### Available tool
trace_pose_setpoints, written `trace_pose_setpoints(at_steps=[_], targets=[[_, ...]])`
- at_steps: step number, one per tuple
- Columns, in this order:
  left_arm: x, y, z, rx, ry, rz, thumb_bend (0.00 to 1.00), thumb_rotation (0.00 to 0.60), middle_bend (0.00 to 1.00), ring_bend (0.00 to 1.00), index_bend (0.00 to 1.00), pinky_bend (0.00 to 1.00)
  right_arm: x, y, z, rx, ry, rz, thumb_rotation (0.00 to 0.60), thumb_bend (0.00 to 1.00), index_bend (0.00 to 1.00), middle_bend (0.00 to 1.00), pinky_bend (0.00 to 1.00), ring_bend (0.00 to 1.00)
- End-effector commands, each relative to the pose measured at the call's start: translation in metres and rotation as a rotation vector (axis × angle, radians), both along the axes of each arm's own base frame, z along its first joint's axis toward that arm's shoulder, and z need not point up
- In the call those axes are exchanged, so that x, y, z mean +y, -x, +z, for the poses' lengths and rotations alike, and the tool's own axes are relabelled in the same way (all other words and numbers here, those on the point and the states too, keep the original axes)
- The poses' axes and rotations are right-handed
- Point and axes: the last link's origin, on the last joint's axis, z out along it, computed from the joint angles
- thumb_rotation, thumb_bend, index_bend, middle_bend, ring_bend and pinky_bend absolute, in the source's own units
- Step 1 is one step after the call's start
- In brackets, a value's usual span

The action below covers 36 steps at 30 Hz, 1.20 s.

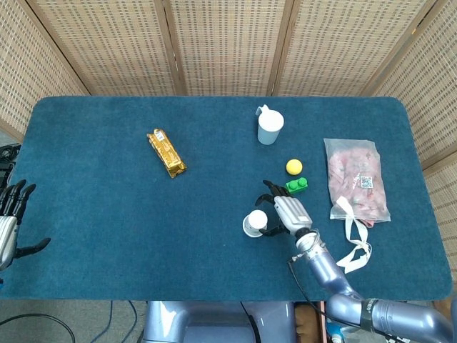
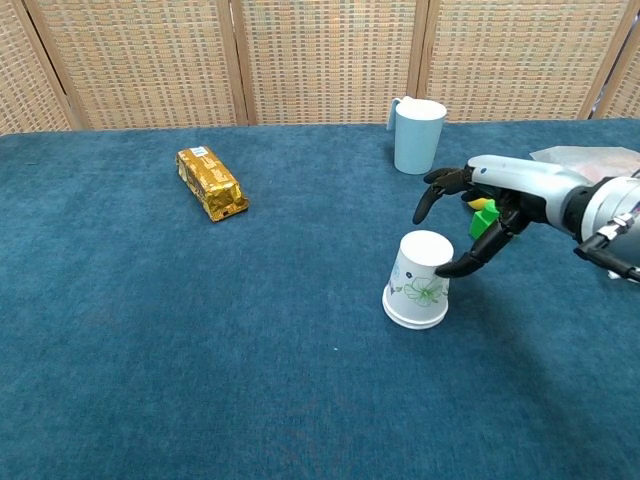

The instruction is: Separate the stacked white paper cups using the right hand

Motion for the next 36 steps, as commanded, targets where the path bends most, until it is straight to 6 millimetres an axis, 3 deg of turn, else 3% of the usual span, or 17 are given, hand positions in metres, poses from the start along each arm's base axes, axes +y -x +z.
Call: trace_pose_setpoints(at_steps=[1,20,31,36], targets=[[0.0,0.0,0.0,-0.001,-0.001,0.001,0.04,0.6,0.0,0.0,0.0,0.0,0.0,0.001,-0.001,-0.004,-0.003,-0.003,0.6,0.33,0.38,0.0,0.0,0.0],[0.001,0.0,0.002,-0.003,-0.005,0.001,0.04,0.6,0.0,0.0,0.0,0.0,0.001,-0.002,0.001,-0.036,0.001,0.011,0.6,0.35,0.49,0.0,0.0,0.0],[0.0,0.0,0.002,-0.005,-0.002,0.002,0.04,0.6,0.0,0.0,0.0,0.0,0.005,-0.017,0.027,-0.081,0.033,0.058,0.6,0.35,0.49,0.0,0.0,0.0],[0.0,-0.001,0.001,-0.005,0.0,0.002,0.04,0.6,0.0,0.0,0.0,0.0,0.008,-0.034,0.046,-0.11,0.05,0.105,0.6,0.35,0.49,0.0,0.0,0.0]])
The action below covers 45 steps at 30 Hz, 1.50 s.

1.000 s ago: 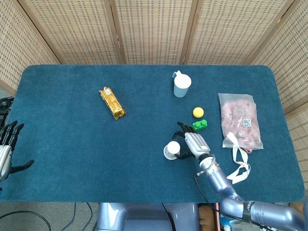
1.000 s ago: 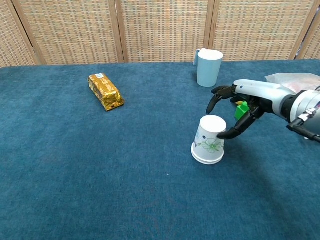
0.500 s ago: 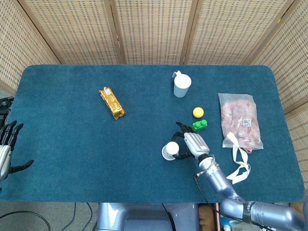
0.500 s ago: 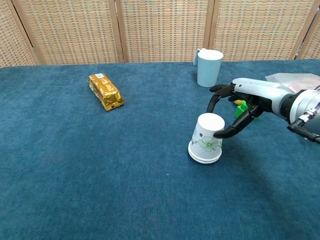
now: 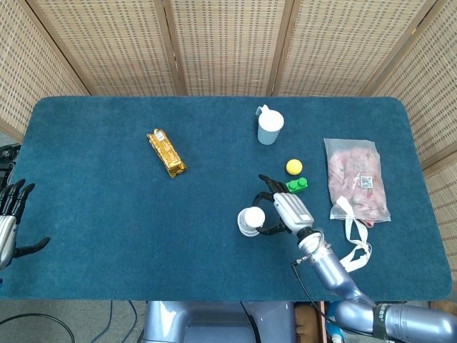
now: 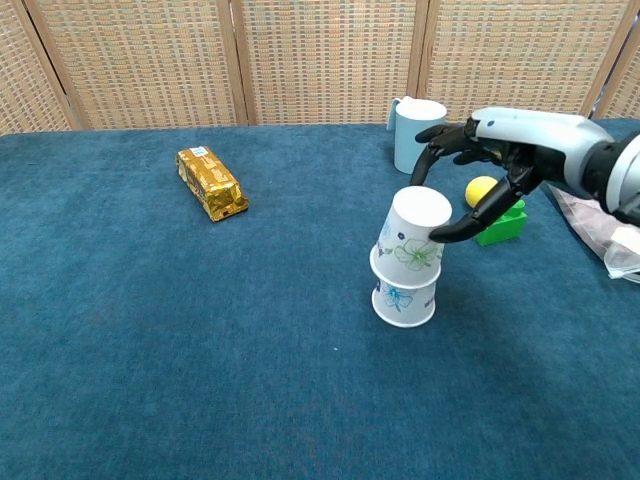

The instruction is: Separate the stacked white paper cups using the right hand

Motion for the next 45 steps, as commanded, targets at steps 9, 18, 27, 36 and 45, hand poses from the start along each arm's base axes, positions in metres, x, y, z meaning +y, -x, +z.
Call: trace_pose_setpoints(at_steps=[9,18,27,36,45], targets=[[0.001,-0.001,-0.001,-0.001,0.004,0.001,0.04,0.6,0.0,0.0,0.0,0.0,-0.013,-0.052,0.023,-0.037,0.043,0.098,0.6,0.35,0.49,0.0,0.0,0.0],[0.002,0.001,0.0,-0.007,0.006,0.008,0.04,0.6,0.0,0.0,0.0,0.0,-0.018,-0.062,-0.012,0.021,-0.018,0.086,0.6,0.35,0.49,0.0,0.0,0.0],[0.003,0.001,0.0,-0.013,0.014,0.019,0.04,0.6,0.0,0.0,0.0,0.0,-0.014,-0.051,-0.052,0.071,-0.045,0.103,0.6,0.35,0.49,0.0,0.0,0.0],[0.004,0.003,0.0,-0.023,0.031,0.031,0.04,0.6,0.0,0.0,0.0,0.0,-0.014,-0.042,-0.061,0.125,-0.075,0.12,0.6,0.33,0.27,0.0,0.0,0.0],[0.003,0.002,0.0,-0.026,0.034,0.029,0.04,0.6,0.0,0.0,0.0,0.0,-0.008,-0.04,-0.027,0.126,-0.026,0.157,0.6,0.25,0.09,0.0,0.0,0.0]])
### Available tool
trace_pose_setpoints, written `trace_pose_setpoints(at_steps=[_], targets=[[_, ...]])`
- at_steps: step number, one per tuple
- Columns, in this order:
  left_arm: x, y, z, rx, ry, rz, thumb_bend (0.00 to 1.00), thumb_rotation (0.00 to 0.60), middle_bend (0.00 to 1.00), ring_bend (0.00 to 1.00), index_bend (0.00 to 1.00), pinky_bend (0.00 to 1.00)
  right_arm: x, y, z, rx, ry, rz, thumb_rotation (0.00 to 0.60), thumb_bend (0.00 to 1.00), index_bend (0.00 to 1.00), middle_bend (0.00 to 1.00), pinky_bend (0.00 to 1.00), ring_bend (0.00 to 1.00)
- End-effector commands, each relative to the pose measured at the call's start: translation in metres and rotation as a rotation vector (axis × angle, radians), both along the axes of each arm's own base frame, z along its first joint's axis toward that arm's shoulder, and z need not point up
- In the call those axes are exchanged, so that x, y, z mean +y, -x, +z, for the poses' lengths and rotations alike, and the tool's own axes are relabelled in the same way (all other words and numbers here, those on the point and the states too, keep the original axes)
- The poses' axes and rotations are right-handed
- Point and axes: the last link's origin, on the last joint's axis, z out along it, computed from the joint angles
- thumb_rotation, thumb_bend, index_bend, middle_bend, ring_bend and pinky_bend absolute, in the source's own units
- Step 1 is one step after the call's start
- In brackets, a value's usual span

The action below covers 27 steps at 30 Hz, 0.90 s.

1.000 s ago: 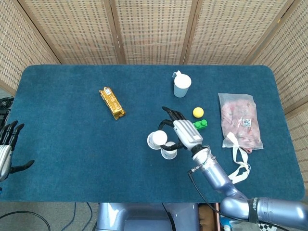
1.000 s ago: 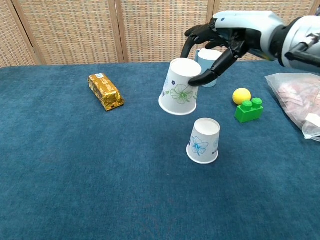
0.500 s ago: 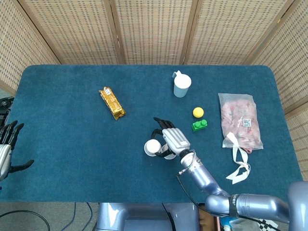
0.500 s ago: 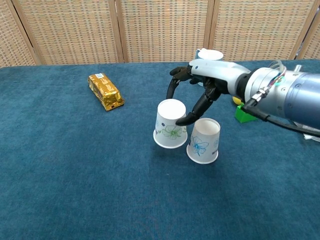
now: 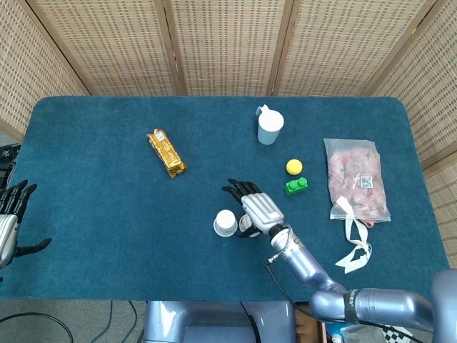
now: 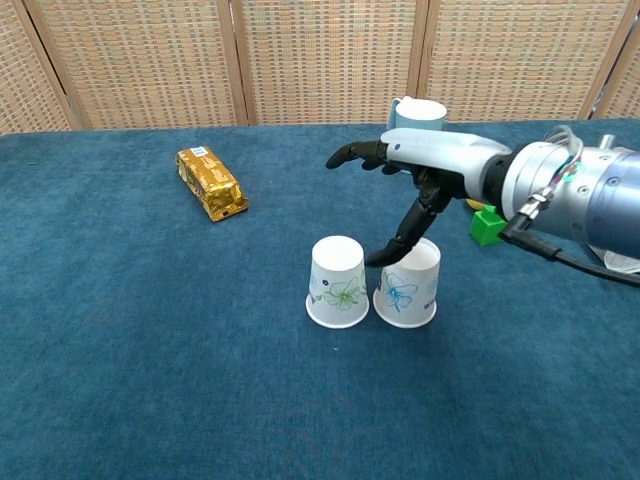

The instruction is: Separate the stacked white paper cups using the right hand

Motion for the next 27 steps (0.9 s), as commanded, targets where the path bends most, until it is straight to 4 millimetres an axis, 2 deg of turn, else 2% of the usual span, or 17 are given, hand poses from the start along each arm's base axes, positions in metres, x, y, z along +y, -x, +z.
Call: trace_pose_setpoints(at_steps=[1,7,12,17,20,24,27], targets=[[0.0,0.0,0.0,-0.002,0.001,-0.001,0.04,0.6,0.0,0.0,0.0,0.0,0.005,0.006,0.02,0.0,0.029,0.015,0.6,0.25,0.09,0.0,0.0,0.0],[-0.001,0.0,0.001,-0.003,-0.004,-0.003,0.04,0.6,0.0,0.0,0.0,0.0,0.019,0.032,0.059,0.051,0.095,0.063,0.6,0.24,0.09,0.0,0.0,0.0],[-0.002,-0.001,0.001,0.008,-0.014,-0.012,0.04,0.6,0.0,0.0,0.0,0.0,0.03,0.073,0.093,0.14,0.208,0.156,0.6,0.03,0.09,0.0,0.0,0.0],[-0.004,-0.003,0.0,0.016,-0.017,-0.024,0.04,0.6,0.0,0.0,0.0,0.0,0.042,0.117,0.125,0.266,0.346,0.243,0.6,0.0,0.05,0.0,0.0,0.0],[-0.006,-0.003,-0.001,0.022,-0.014,-0.028,0.04,0.6,0.0,0.0,0.0,0.0,0.057,0.144,0.144,0.371,0.469,0.256,0.6,0.0,0.01,0.0,0.0,0.0],[-0.009,-0.003,-0.002,0.022,-0.018,-0.034,0.04,0.6,0.0,0.0,0.0,0.0,0.082,0.165,0.149,0.369,0.538,0.213,0.6,0.0,0.01,0.0,0.0,0.0],[-0.011,-0.003,-0.002,0.022,-0.019,-0.036,0.04,0.6,0.0,0.0,0.0,0.0,0.092,0.175,0.15,0.353,0.553,0.189,0.6,0.0,0.01,0.0,0.0,0.0]])
